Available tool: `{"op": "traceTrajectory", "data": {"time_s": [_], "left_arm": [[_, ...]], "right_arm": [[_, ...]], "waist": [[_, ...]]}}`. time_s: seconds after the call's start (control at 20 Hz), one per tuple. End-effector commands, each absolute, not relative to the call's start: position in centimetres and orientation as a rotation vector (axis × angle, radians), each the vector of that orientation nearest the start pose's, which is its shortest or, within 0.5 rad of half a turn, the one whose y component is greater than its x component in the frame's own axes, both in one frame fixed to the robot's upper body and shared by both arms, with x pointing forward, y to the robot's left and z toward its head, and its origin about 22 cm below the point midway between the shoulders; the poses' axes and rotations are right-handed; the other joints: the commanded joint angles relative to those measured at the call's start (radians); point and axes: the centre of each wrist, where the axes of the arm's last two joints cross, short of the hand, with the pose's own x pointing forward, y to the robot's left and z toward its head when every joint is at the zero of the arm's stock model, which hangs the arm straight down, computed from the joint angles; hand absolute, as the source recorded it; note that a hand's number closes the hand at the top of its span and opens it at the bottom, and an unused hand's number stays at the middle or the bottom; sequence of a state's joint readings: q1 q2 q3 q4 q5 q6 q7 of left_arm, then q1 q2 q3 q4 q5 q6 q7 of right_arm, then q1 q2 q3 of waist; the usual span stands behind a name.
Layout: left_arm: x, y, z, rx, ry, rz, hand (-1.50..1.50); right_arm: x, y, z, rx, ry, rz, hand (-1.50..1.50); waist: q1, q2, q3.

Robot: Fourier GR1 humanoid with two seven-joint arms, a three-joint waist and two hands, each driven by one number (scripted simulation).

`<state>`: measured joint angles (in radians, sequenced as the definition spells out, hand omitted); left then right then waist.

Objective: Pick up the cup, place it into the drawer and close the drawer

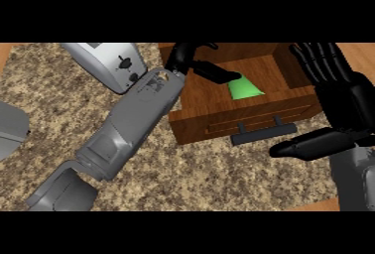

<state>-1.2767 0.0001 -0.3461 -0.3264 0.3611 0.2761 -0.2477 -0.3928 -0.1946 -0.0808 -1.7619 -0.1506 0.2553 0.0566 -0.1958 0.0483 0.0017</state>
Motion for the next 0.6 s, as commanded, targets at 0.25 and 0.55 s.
{"op": "traceTrajectory", "data": {"time_s": [0.25,0.55], "left_arm": [[43.6,3.7,12.5,-0.27,-1.855,-0.22,-1.5],[43.6,4.0,12.2,-0.256,-1.919,-0.072,-1.5]], "right_arm": [[30.0,-20.7,15.9,0.607,-1.983,0.65,1.5],[29.0,-22.0,14.4,0.507,-1.672,1.049,1.5]], "waist": [[-0.001,0.005,-0.002],[0.037,-0.016,-0.002]]}}
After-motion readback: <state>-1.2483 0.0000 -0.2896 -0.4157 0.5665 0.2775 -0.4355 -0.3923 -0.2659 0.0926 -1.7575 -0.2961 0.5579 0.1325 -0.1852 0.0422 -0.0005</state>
